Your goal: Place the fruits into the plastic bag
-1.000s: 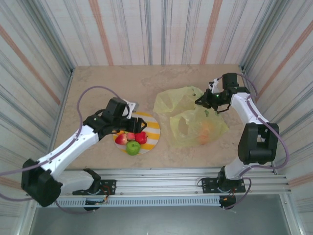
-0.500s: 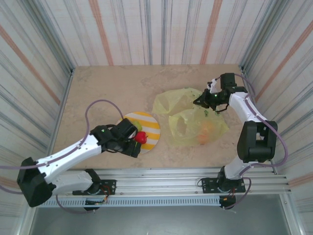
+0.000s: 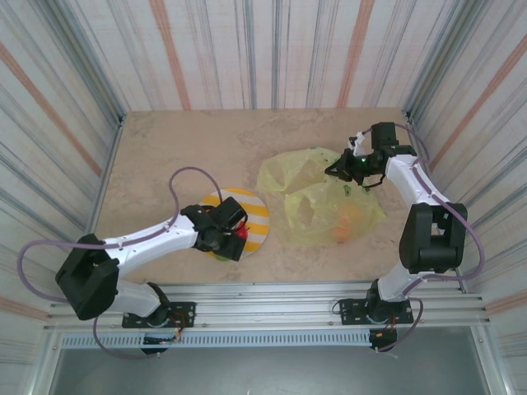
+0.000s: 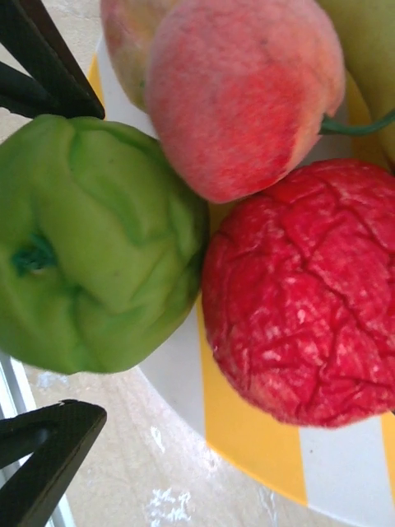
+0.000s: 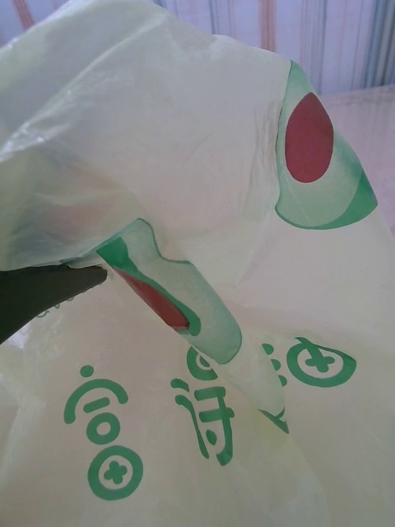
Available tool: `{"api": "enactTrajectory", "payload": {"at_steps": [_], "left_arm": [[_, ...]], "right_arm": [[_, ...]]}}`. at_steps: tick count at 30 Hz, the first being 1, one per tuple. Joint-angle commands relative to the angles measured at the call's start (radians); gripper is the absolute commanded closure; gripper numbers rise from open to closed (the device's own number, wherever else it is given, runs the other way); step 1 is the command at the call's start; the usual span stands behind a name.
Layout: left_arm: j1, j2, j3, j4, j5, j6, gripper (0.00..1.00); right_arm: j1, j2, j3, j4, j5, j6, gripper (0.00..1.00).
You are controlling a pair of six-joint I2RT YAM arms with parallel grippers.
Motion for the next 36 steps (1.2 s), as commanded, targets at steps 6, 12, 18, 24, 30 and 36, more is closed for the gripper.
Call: {"api": "enactTrajectory", "payload": {"at_steps": [6, 12, 18, 24, 30, 36], "left_arm": [[0.008, 0.050, -0.006, 0.025, -0.030, 0.020, 0.20], [0.006, 0.009, -0.022, -0.018, -0.017, 0.017, 0.31], [-0.010, -0.179, -0.012, -0.103, 0.053, 0.049, 0.36], [-0.007, -0.290, 0.045, 0.098, 0.209, 0.091, 0.38], [0.056, -0.060, 0.189, 0.229, 0.298, 0.127, 0.43], [0.094, 0.146, 0.276, 0.379, 0.418, 0.158, 0.44]], "right_arm": [[-0.006, -0.018, 0.005, -0.001, -0.003, 0.007, 1.00], [-0.007, -0.023, -0.005, 0.001, -0.004, 0.009, 1.00], [-0.007, -0.028, -0.007, -0.002, 0.001, 0.008, 1.00], [-0.003, -0.032, -0.007, -0.005, 0.007, 0.012, 1.00], [0.009, -0.035, -0.012, -0.001, 0.011, 0.028, 1.00], [0.020, -0.031, -0.026, 0.015, 0.005, 0.036, 1.00]]}}
